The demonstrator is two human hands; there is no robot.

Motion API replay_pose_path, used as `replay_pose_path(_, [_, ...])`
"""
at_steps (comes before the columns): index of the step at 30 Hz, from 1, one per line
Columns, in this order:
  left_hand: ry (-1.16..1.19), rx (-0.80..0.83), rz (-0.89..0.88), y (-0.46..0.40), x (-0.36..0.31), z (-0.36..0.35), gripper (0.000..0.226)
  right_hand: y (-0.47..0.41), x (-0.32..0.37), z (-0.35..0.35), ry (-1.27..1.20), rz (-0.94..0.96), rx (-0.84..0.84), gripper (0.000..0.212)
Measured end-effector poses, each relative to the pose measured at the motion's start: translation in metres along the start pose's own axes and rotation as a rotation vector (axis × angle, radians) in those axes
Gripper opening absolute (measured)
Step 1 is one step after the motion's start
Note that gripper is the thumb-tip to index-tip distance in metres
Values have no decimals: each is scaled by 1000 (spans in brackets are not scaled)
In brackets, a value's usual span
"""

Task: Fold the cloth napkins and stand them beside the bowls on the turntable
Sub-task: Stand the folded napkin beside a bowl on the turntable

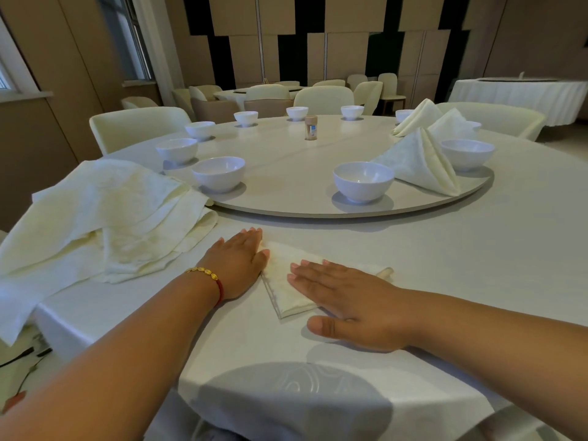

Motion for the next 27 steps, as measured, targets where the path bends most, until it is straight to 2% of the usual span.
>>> replay_pose_path(4, [273,-284,-81,16,-2,9,65,1,1,2,-10,-7,-12,89])
replay_pose_path(6, [336,-401,-238,32,-7,17,47,2,1,2,-16,-11,-16,89])
replay_pose_path(7, [382,-385,-301,41,-9,20,34,3,2,2,-19,-15,-14,89])
replay_pose_path(8, [421,-303,-341,50,-13,21,25,3,2,2,-23,-19,-13,90])
replay_pose_path(10, [429,-83,-385,64,-19,17,36,2,2,2,-34,-20,-19,92])
replay_pose_path(12, [353,1,-417,69,-21,11,44,2,3,2,-34,-21,-23,94])
replay_pose_path(16, [261,-122,-559,70,-18,9,38,4,4,4,-24,-38,-24,83])
replay_pose_path(19, [37,-259,-665,70,-21,4,34,5,5,6,-32,-56,-28,80])
replay_pose_path(21, [-60,-334,-687,67,-25,2,33,3,6,8,-46,-95,-90,75])
replay_pose_path(23, [7,-362,-617,60,-30,8,44,-3,7,11,-73,-175,-203,64])
replay_pose_path(25, [146,-360,-524,49,-34,19,55,-10,8,16,-54,-239,-323,37])
replay_pose_path(27, [213,-323,-478,38,-41,31,54,-18,7,24,-33,-285,-419,20])
Point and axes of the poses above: each hand's wrist, its own y-axis away from the middle knuckle, its own z-axis out of the back of the hand, x = y × z, the point moved 2 cm from there along -y, towards the middle knuckle, and after that the axes turned 6 degrees about y, right-handed, at the moved point
